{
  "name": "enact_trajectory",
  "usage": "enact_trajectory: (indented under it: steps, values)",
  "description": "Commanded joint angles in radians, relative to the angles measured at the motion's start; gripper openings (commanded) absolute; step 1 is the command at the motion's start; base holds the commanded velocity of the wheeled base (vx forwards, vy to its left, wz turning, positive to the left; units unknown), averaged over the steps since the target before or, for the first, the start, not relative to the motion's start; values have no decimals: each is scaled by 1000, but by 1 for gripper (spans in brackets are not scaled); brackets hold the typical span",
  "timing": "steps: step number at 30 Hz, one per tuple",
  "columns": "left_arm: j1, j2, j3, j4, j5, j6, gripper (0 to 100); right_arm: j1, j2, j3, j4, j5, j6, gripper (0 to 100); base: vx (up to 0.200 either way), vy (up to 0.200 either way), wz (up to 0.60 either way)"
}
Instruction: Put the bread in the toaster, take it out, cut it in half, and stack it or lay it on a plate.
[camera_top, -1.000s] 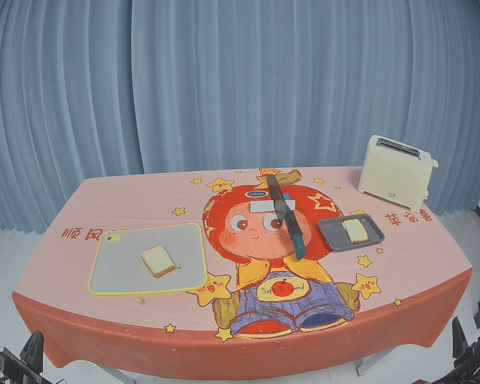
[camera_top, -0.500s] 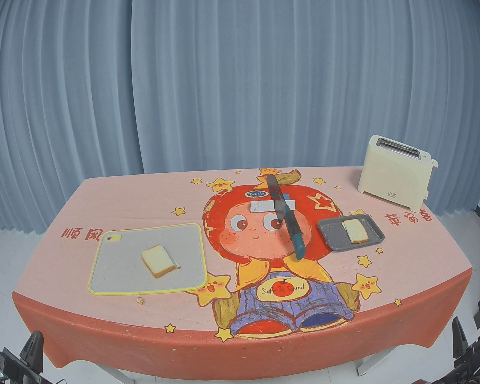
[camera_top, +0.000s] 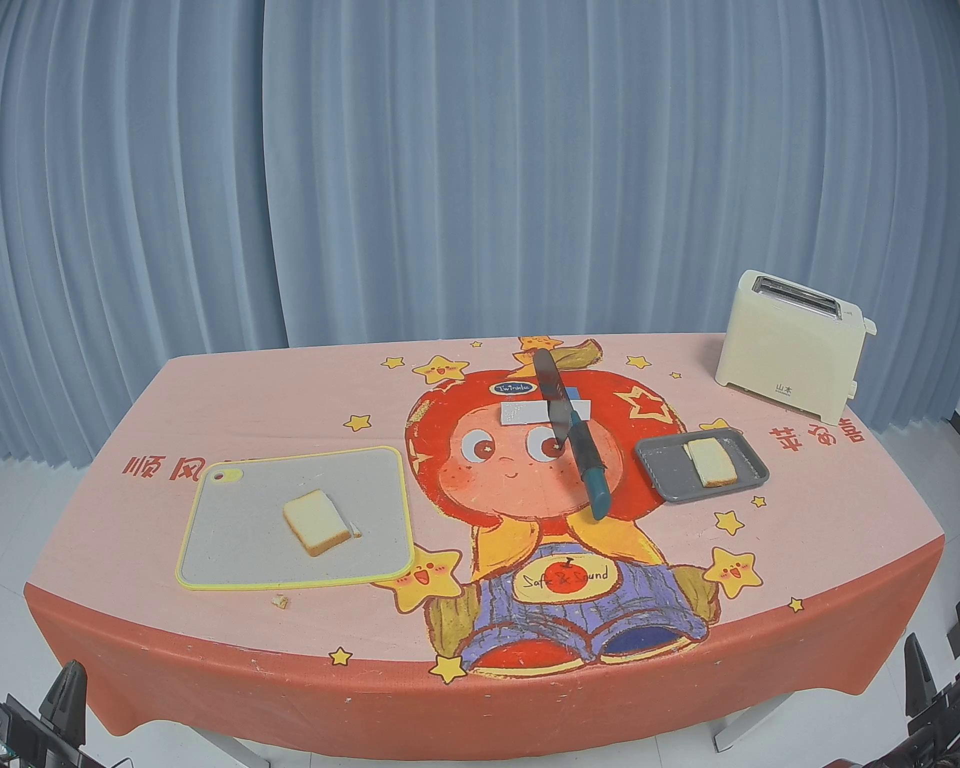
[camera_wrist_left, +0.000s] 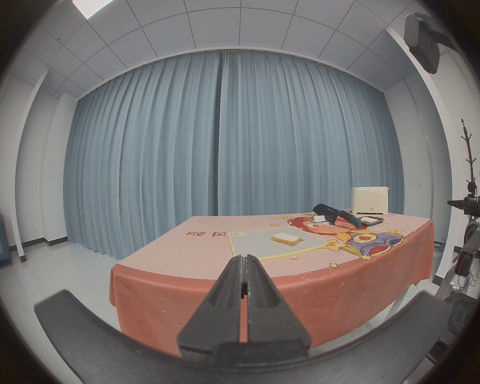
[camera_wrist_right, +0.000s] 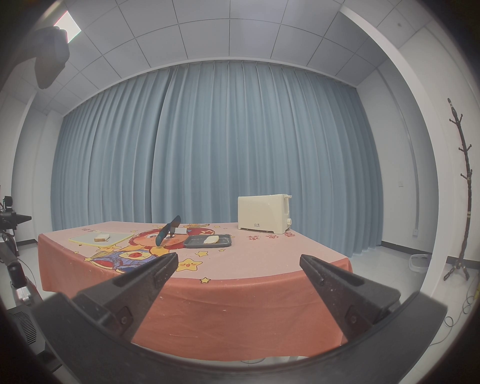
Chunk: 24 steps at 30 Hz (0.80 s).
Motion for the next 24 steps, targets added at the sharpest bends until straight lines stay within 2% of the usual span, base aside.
enact_trajectory:
  steps: [1, 14, 24]
  values:
    - [0, -16, 18, -2, 0, 0, 0, -1, -13, 18, 0, 0, 0, 100, 0, 0, 0]
    - [-1, -16, 18, -3, -4, 11, 0, -1, -14, 18, 0, 0, 0, 100, 0, 0, 0]
    - [0, -16, 18, -3, -1, 6, 0, -1, -14, 18, -4, 0, 0, 100, 0, 0, 0]
